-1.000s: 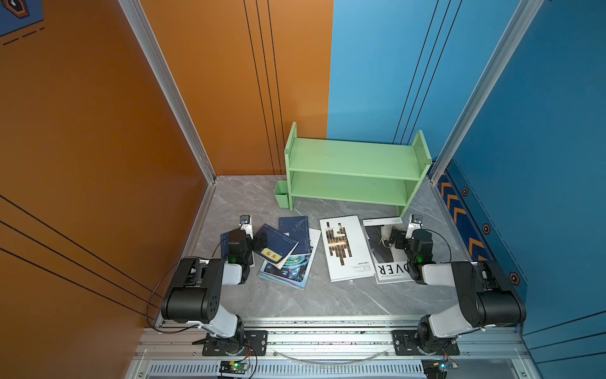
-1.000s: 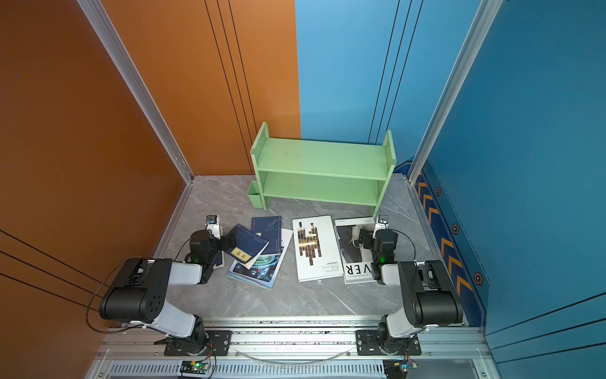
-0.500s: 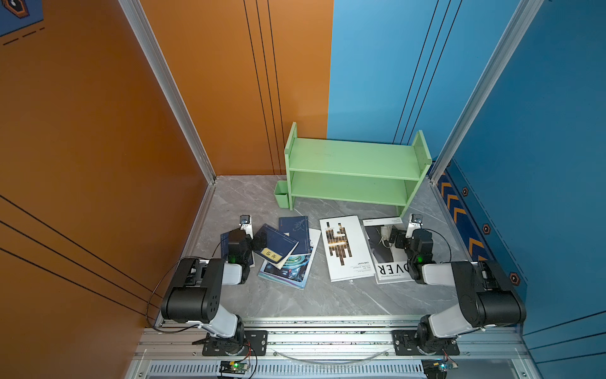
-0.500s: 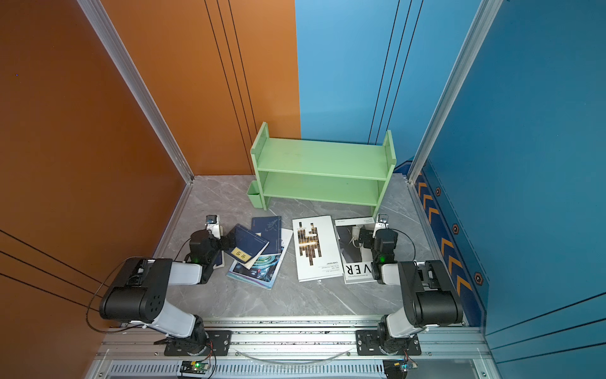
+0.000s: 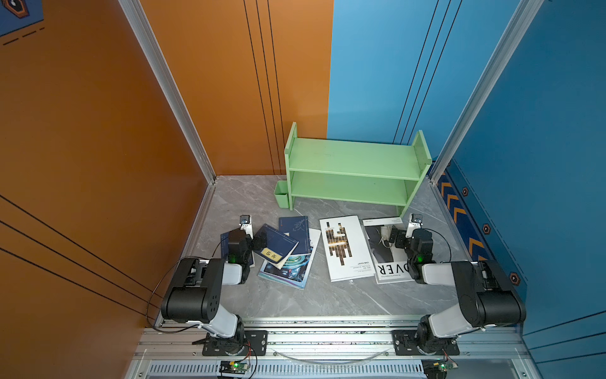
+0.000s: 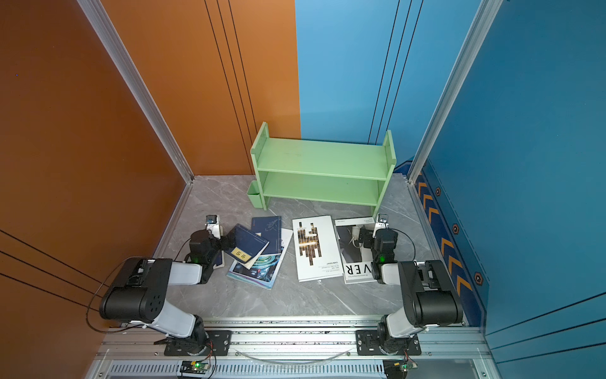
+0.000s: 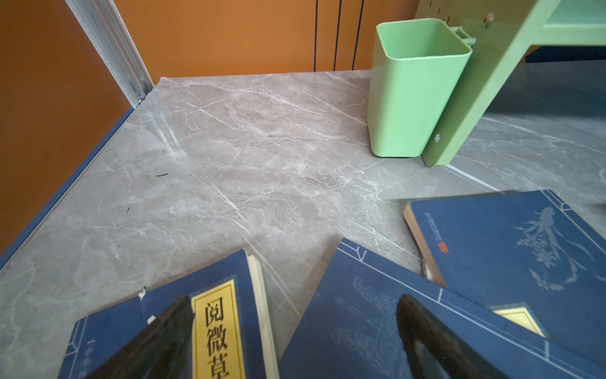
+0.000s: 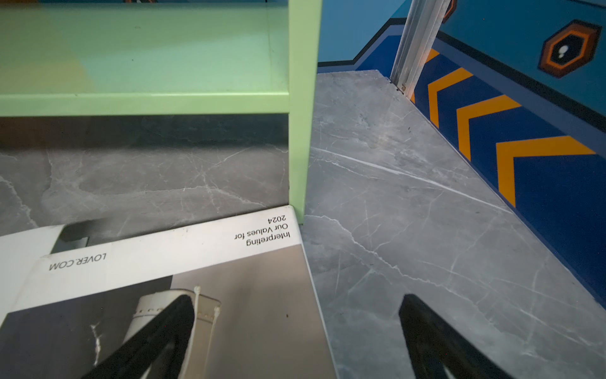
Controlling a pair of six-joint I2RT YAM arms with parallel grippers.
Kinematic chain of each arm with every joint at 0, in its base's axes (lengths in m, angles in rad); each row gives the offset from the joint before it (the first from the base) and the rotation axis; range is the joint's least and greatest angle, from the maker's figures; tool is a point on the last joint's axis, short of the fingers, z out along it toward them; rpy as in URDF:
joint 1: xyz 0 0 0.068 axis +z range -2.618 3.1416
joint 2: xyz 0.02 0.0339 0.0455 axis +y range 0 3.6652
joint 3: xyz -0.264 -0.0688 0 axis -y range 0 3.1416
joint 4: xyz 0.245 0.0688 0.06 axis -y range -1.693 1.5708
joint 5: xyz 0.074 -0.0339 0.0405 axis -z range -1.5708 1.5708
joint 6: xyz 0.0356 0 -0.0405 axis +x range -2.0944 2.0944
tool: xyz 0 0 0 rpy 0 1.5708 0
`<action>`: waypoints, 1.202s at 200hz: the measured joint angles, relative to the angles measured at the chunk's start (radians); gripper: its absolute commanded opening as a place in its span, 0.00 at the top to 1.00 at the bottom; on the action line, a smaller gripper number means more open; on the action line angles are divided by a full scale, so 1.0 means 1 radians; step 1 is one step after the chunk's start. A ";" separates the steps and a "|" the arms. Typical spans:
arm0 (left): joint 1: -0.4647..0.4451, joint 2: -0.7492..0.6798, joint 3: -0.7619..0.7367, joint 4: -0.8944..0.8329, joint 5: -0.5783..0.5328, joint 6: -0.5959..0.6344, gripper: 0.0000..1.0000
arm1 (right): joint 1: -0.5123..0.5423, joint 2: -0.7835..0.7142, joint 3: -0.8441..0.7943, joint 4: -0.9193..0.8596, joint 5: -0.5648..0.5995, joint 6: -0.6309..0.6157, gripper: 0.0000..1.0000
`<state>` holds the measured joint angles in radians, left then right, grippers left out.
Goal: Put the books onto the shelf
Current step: 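Move both grippers forward toward the white LOVER book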
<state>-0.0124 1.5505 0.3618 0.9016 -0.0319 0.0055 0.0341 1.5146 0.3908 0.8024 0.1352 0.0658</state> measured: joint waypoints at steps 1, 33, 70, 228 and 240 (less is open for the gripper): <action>0.000 0.000 0.000 0.000 0.000 0.000 0.02 | 0.001 -0.002 0.004 -0.006 0.000 0.000 0.00; -0.028 -0.075 0.000 -0.056 -0.010 0.031 0.02 | 0.017 -0.081 0.172 -0.282 -0.008 0.001 0.00; -0.204 -0.271 0.045 -0.217 -0.089 0.121 0.02 | 0.104 -0.196 0.306 -0.504 -0.040 0.037 0.00; -1.009 -0.484 0.385 -0.878 -0.381 -0.706 0.02 | 0.770 -0.392 0.380 -0.869 0.038 0.678 0.00; -1.040 -0.493 0.383 -0.876 -0.412 -0.734 0.02 | 0.796 -0.429 0.364 -0.870 0.076 0.702 0.00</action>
<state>-1.0523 1.0576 0.7448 0.0257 -0.4438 -0.7288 0.8299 1.0855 0.7551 -0.0673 0.2108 0.7673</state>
